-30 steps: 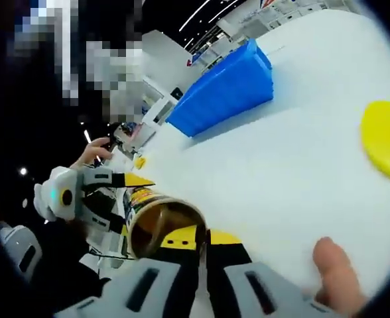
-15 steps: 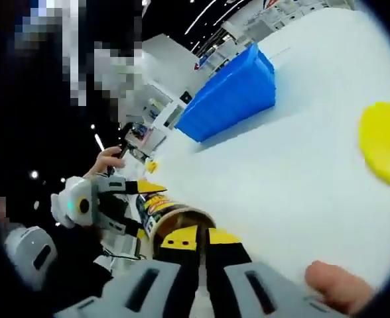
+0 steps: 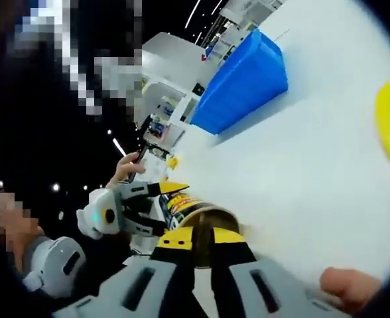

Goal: Open the lid of the chip container on the table, take out the chips, place them into the box in front of the container, and close the lid

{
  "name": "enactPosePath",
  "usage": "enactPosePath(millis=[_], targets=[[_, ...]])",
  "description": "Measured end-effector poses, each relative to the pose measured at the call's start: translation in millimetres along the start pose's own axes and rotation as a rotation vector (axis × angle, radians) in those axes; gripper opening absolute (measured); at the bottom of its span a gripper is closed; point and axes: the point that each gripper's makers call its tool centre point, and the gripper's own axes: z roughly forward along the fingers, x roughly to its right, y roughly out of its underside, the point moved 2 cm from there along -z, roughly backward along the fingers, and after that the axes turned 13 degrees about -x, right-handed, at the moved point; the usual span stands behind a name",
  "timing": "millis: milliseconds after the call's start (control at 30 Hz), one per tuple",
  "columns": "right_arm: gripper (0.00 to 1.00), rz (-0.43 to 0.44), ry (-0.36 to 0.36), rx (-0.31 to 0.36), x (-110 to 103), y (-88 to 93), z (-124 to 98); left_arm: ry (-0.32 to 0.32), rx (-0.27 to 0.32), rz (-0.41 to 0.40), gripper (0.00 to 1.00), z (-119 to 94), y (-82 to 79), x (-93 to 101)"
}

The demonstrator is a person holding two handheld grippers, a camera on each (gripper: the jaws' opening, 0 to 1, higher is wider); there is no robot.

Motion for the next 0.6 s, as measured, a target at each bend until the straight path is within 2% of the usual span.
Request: enactPosePath(millis=[167,200,267,367,433,467,567,600], targets=[[0.05,0.016,0.009,-0.003,3,-2.6,0,-0.004,-0.004,0.001,0.49,2,1.4,0.6],[0.02,-0.015,-0.008,-0.007,-1,-2.1,0,-0.001,-0.002,0.004,0.49,1,1.4,2.0],[0.00,0.028,0.012,-0.022,1,-1.8,1,-0.003,-0.003,0.003,0.49,1,0.9,3.2],[0.00,0.016,0.036,-0.029,-2,-0.8,1,-0.009,-0.001,0.005,0.49,0,1.1,4.8],[0.00,-0.007,0.084,-0.021,-2,-0.5,0,-0.011,-0.001,0.004,0.49,-1,1.5,5.2],[0.00,-0.028,0.134,-0.021,-1,-0.8,-3,-0.010,0.000,0.003,0.49,-1,1.6,5.0],[0.00,-0.150,0.271,-0.027,-5,-0.7,-7,-0.009,0.003,0.003,0.49,-1,1.6,4.5],[0.00,-0.198,0.336,-0.033,-8,0.5,-8,-0.009,0.004,0.003,0.49,-1,1.7,5.0]])
